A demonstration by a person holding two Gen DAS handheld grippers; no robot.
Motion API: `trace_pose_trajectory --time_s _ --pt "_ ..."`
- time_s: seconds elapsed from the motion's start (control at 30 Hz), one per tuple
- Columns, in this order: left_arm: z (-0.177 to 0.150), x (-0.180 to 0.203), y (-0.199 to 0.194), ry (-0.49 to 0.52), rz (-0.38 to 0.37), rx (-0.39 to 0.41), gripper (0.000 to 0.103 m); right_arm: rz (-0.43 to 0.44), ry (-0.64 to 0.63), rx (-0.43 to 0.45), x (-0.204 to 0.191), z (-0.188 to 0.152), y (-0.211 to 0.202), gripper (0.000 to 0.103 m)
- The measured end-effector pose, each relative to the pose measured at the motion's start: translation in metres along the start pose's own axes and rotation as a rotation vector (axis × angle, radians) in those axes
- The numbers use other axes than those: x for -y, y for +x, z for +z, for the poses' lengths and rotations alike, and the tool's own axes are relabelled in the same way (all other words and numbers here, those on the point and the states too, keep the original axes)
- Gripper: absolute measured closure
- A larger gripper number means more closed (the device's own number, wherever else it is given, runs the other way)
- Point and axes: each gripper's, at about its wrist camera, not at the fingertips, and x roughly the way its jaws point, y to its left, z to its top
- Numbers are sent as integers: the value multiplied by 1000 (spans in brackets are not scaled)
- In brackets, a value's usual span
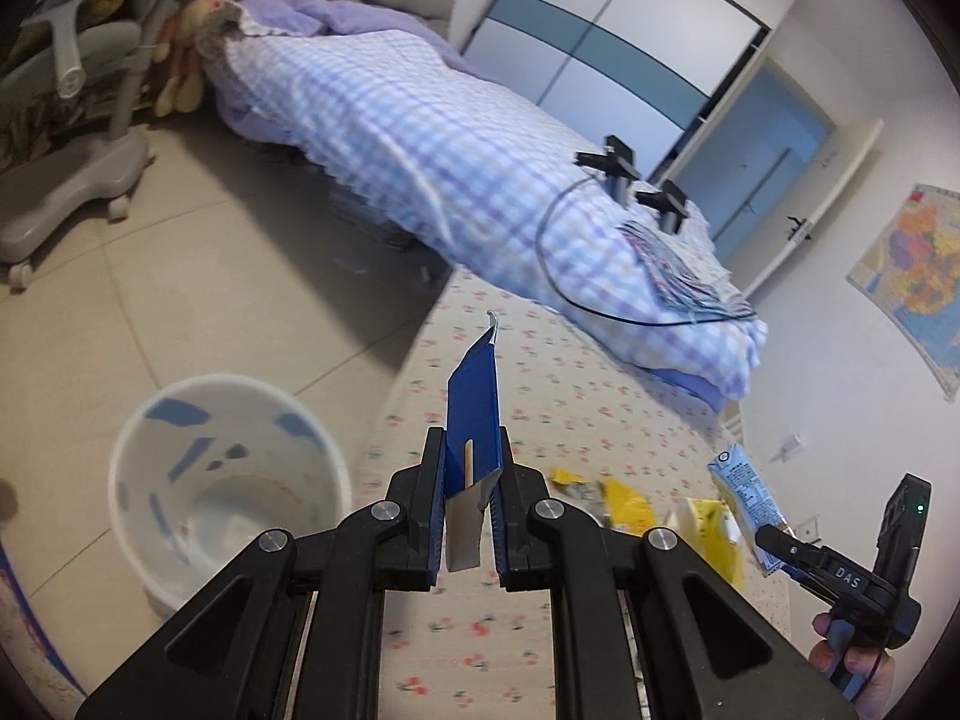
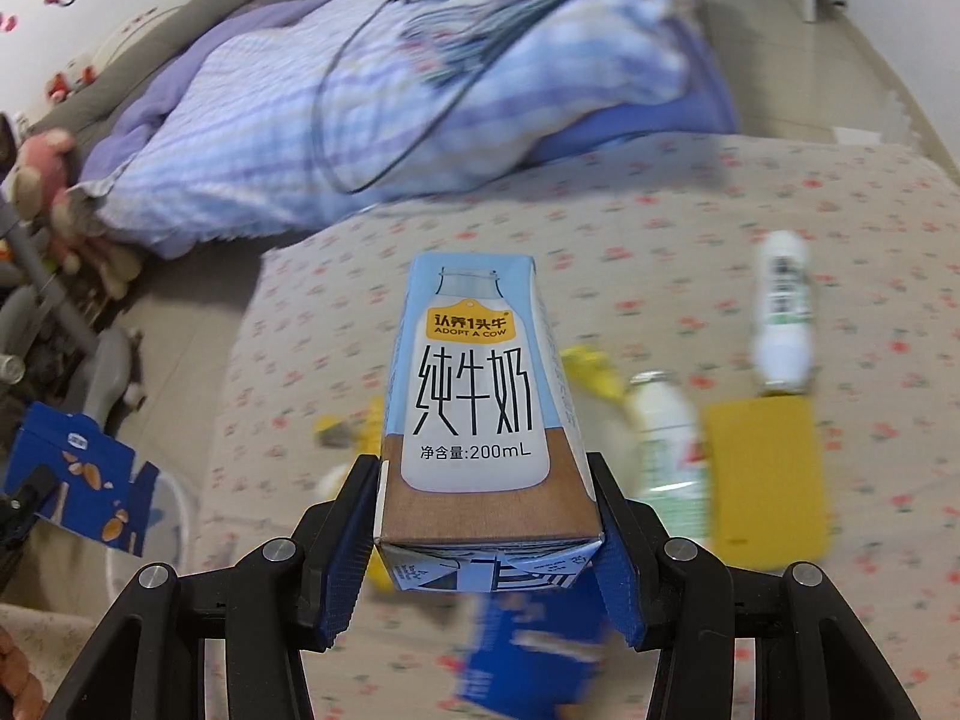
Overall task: Collect trash
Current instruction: 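Carry the milk carton with the right gripper over the wastebasket and release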
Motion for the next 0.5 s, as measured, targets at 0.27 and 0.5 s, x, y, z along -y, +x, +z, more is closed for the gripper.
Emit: trace_pose_trajectory --time_s 0.27,0.5 --pt "2 -62 1 -51 133 -47 90 68 -95 -57 -62 -12 32 47" --pt "0 -98 7 -76 202 -86 90 121 -173 -113 -104 -28 57 46"
